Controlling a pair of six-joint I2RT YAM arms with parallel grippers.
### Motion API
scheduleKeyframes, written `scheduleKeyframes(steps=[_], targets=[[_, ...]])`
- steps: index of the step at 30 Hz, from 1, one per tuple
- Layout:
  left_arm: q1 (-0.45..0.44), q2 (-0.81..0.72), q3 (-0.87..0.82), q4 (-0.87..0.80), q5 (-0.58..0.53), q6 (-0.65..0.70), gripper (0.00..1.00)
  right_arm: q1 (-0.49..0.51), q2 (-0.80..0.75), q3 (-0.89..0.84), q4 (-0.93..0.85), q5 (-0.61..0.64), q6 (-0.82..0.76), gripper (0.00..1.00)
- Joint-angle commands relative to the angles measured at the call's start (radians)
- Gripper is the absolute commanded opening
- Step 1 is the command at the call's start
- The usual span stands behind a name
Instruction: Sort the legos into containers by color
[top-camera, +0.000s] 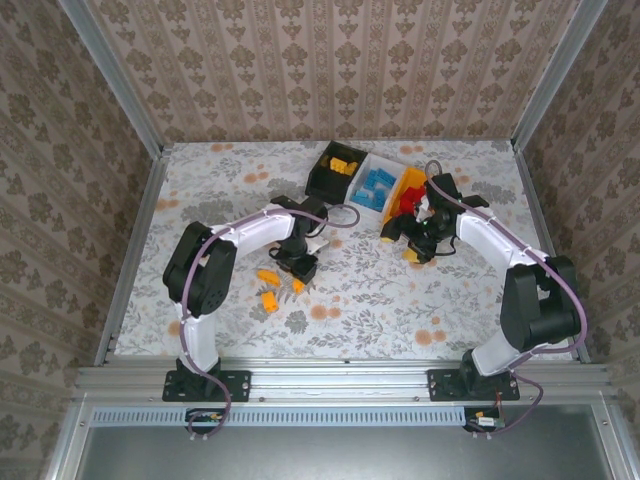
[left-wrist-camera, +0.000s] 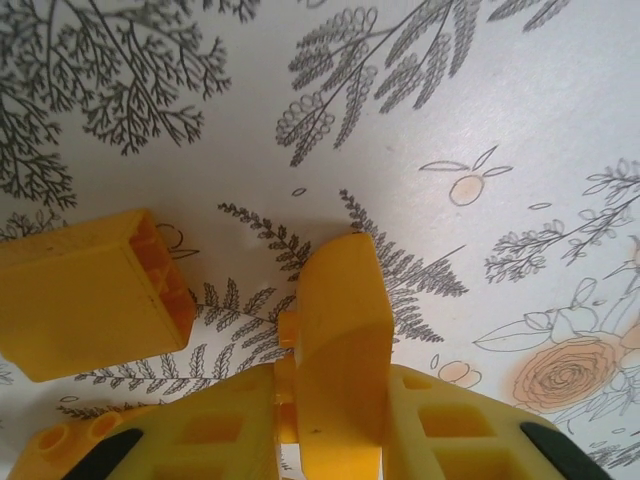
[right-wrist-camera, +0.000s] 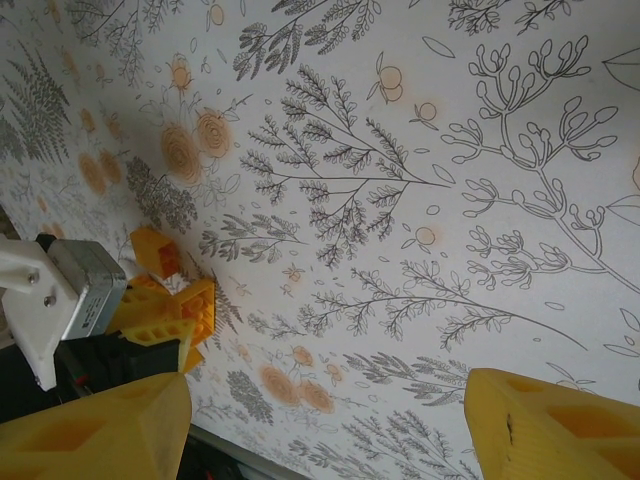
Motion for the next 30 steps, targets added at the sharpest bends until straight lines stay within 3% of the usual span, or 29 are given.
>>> scheduleKeyframes(steps=[1,8,12,15,20,26,30], targets=[[0.027,0.002,0.069,-0.027,0.057,-0.045,0.27,-0.003,-0.034,-0.004,-0.034,0.013,-0.027,0.74],[0.179,-0.011,0.191,0.054,0.283,-0.210,0.27,-0.026,-0.049,-0.011,-0.041,0.016,-0.043,0.74],[0.288,0.034,0.256,0.241,0.441,-0.435,0.27,-0.034,-0.065,-0.035,-0.040,0.015,-0.044,0.74],[0.335,0.093,0.305,0.416,0.497,-0.673,0.27,-0.038,-0.087,-0.054,-0.040,0.019,-0.039,0.74],[0.342,0.244,0.486,0.596,0.492,-0.990,0.27,-0.043,-0.130,-0.091,-0.034,0.029,-0.023,0.74],[0.311,0.411,0.733,0.583,0.405,-1.152,0.27,-0.051,-0.162,-0.125,-0.032,0.044,-0.006,0.74],[0.294,0.457,0.782,0.590,0.349,-1.214,0.29,-0.056,-0.218,-0.150,-0.029,0.052,0.005,0.75]])
